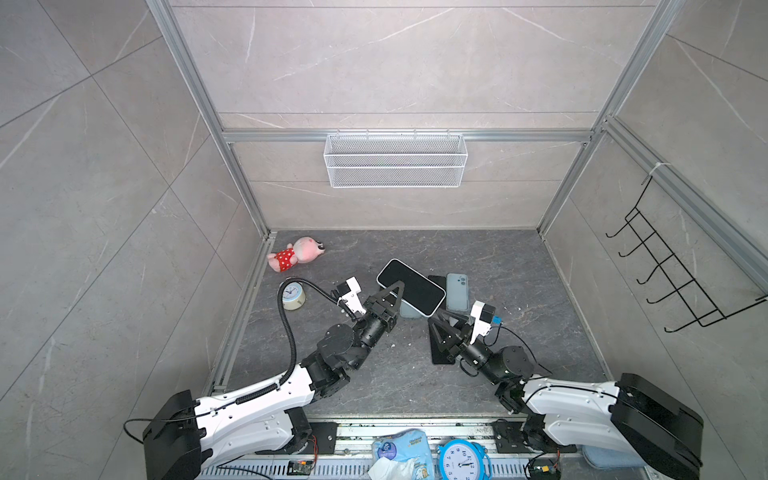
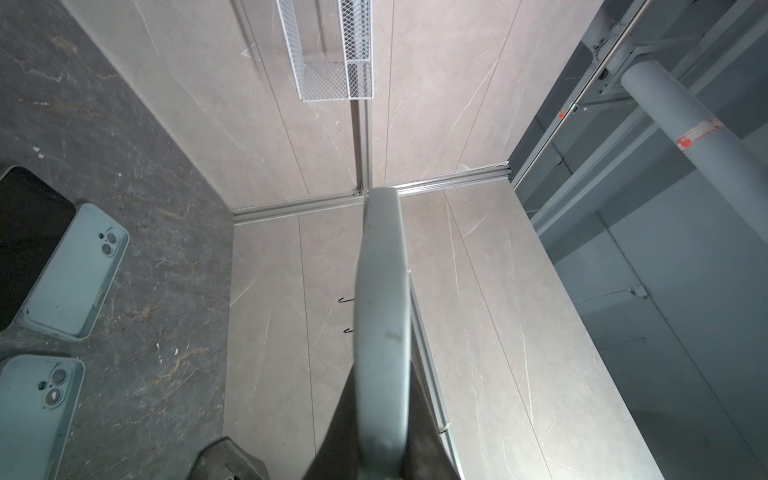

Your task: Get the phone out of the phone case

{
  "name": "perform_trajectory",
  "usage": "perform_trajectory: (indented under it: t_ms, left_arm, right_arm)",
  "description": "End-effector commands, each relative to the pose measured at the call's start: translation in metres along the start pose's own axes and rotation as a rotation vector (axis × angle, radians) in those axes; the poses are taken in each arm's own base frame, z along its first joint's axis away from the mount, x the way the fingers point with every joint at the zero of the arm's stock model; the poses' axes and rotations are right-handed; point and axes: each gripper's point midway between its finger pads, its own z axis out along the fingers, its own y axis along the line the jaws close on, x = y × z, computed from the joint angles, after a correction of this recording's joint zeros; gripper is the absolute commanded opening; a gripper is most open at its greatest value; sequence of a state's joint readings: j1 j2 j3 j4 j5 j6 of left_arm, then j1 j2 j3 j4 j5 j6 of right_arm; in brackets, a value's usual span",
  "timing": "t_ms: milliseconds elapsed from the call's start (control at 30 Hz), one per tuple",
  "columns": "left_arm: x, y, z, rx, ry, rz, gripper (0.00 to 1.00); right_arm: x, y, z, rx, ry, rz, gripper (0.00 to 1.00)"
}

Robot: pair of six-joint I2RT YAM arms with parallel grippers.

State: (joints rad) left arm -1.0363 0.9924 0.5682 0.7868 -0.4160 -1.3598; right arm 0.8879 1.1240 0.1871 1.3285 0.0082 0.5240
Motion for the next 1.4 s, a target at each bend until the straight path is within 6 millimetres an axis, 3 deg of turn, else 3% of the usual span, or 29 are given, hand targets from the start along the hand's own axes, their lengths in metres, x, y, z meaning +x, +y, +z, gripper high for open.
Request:
perform_trajectory:
  t_ms: [0,200,533,633,767,900,1033,1100,1233,1367]
  left_arm:
    - [-0.016,-0.027,-0.004,0.093,-0.069,0.022,0.00]
    - [-0.017,-0.022,-0.006,0.089,-0.082,0.061,0.00]
    - [-0.012,-0.023,-0.006,0.138,-0.064,0.097,0.00]
    - [-0.009,-0.024,-0.005,0.156,-0.051,0.110,0.00]
    - [-0.006,-0.020,-0.006,0.154,-0.040,0.125,0.00]
    - [0.000,-0.018,-0.010,0.146,0.004,0.158,0.00]
    - [0.003,-0.012,-0.017,0.105,0.084,0.192,0.45]
    - [-0.001,-0.008,-0.021,0.089,0.118,0.195,0.57]
    - [-0.015,-0.003,-0.031,0.096,0.148,0.190,0.62]
    - [-0.007,-0.014,-0.025,0.148,0.252,0.199,0.64]
  right_arm:
    - [-0.009,0.033,-0.001,-0.154,0.022,0.144,0.61]
    - [-0.032,0.056,0.010,-0.240,0.003,0.299,0.62]
    - [-0.037,0.050,0.045,-0.242,0.036,0.456,0.59]
    - [-0.039,0.046,0.049,-0.246,0.026,0.484,0.47]
    - [-0.039,0.044,0.051,-0.244,0.042,0.520,0.12]
    - [-0.043,0.035,0.046,-0.219,0.045,0.549,0.00]
    - [-0.049,0.023,0.037,-0.197,0.051,0.576,0.00]
    - [-0.052,0.020,0.035,-0.198,0.057,0.588,0.00]
    - [-0.053,0.020,0.035,-0.208,0.084,0.606,0.00]
    - [-0.050,0.024,0.041,-0.233,0.117,0.625,0.00]
